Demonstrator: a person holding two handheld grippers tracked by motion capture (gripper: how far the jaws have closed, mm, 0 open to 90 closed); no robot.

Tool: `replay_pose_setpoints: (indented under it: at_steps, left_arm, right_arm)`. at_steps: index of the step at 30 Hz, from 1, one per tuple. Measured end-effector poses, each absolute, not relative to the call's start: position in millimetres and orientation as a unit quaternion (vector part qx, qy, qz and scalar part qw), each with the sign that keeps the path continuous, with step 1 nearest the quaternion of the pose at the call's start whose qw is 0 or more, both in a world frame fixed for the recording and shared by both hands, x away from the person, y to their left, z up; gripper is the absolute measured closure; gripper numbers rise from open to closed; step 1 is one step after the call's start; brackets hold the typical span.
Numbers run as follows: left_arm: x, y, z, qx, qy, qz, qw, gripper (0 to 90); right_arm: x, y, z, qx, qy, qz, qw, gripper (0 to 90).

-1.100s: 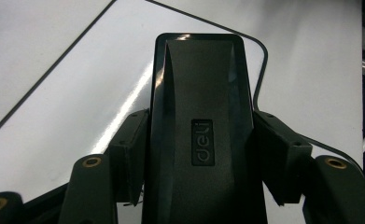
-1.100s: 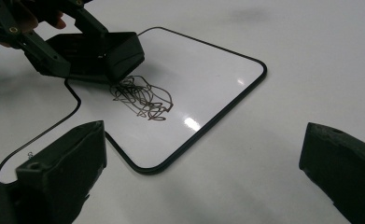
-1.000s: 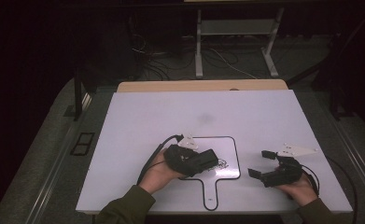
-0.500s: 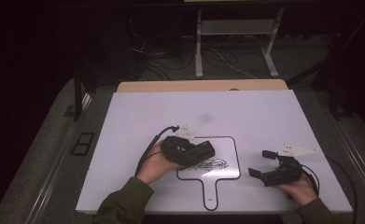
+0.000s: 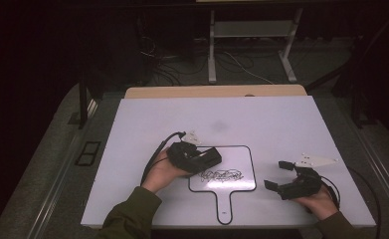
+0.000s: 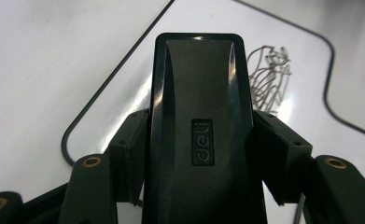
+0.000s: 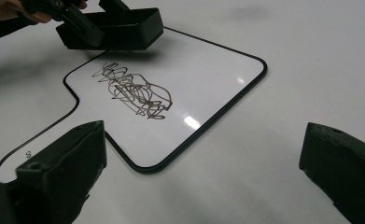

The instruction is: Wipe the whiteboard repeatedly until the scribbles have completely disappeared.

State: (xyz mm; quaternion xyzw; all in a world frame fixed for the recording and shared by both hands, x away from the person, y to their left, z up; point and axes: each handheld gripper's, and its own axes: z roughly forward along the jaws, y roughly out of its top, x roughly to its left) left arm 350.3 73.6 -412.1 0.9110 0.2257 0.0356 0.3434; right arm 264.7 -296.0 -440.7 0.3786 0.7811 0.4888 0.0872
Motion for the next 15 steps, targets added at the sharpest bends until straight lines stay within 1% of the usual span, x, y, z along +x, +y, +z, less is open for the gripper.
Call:
replay_pose_setpoints:
  at_steps: [15]
  left_arm:
    - [347.1, 70.6, -424.6, 0.919, 0.225, 0.041, 0.321, 39.6]
  right_arm:
    - [264.5, -296.4, -440.6, 0.379, 0.782, 0.487, 0.089, 0.0]
